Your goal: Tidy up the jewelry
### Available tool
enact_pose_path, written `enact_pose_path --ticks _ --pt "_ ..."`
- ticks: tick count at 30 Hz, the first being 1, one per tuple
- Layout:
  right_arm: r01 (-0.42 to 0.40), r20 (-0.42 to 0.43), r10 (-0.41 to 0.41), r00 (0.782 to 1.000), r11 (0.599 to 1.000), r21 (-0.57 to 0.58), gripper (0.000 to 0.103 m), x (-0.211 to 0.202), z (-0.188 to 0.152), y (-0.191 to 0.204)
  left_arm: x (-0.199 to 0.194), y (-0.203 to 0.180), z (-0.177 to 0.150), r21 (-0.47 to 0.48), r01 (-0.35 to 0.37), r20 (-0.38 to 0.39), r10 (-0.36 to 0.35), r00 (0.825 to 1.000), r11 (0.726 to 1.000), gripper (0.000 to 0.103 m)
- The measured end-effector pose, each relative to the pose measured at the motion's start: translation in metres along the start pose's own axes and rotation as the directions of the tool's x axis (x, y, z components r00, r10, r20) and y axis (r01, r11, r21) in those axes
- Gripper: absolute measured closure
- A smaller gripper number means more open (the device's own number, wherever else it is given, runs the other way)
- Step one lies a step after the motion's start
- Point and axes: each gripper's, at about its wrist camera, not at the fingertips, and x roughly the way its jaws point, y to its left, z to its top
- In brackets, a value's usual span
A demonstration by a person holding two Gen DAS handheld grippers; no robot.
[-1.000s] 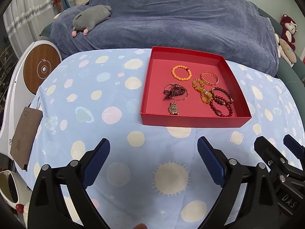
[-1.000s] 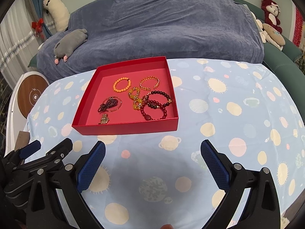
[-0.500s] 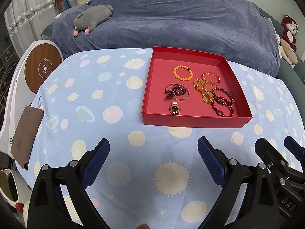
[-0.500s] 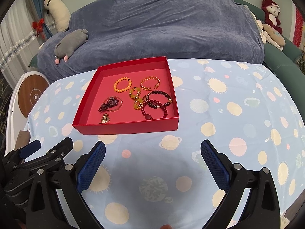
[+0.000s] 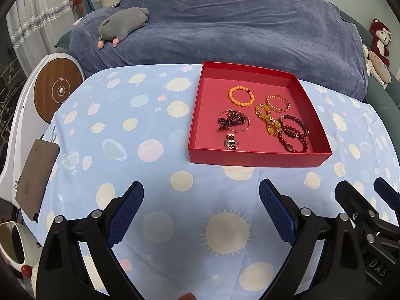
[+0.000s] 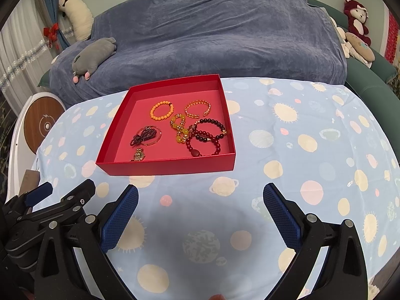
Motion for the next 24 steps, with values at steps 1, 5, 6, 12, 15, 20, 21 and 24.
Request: enact_pose_path --ticks 1,5,6,12,15,20,21,24 --pt "0.002 0.001 -0.002 1.000 1.000 -0.003 0.006 -0.0003 -0.0001 0.0006 -0.0001 0.0002 -0.0001 0.001 -0.002 0.001 0.002 1.000 1.000 0.014" --pt "0.001 0.001 -0.001 1.000 1.000 -0.010 0.006 -0.0009 -0.0005 0.0029 -0.0010 0.0031 -0.0004 -0.002 -0.009 0.001 0.009 1.000 1.000 0.014" --pt "0.001 0.001 -0.001 1.000 1.000 -0.010 0.006 -0.0010 -0.0005 0.0030 -0.0013 0.0031 -0.0006 -0.002 -0.012 0.002 0.012 1.000 1.000 0.014" --pt "0.000 0.001 0.000 1.000 1.000 -0.010 0.006 -0.0010 -0.0006 0.0031 -0.0030 0.0013 -0.0008 0.000 -0.019 0.007 0.019 1.000 1.000 0.014" --pt "0.003 0.001 -0.003 1.000 1.000 -0.012 0.006 -0.0012 -0.0007 0.0034 -0.0032 0.0010 -0.0008 0.002 -0.021 0.006 0.021 1.000 1.000 0.014" --pt "0.004 -0.001 -0.004 1.000 1.000 -0.014 0.006 -0.0019 -0.0006 0.0039 -0.0038 0.0023 -0.0003 -0.004 -0.032 0.007 0.032 0.999 0.999 0.014" --pt "0.003 0.000 -0.003 1.000 1.000 -0.013 0.006 -0.0020 -0.0006 0.0040 -0.0040 0.0027 -0.0003 -0.005 -0.034 0.007 0.034 0.999 0.999 0.014" --pt "0.005 0.000 -0.005 1.000 1.000 -0.016 0.006 -0.0020 -0.0008 0.0045 -0.0051 0.0029 -0.0003 -0.003 -0.040 0.013 0.040 0.999 0.999 0.014"
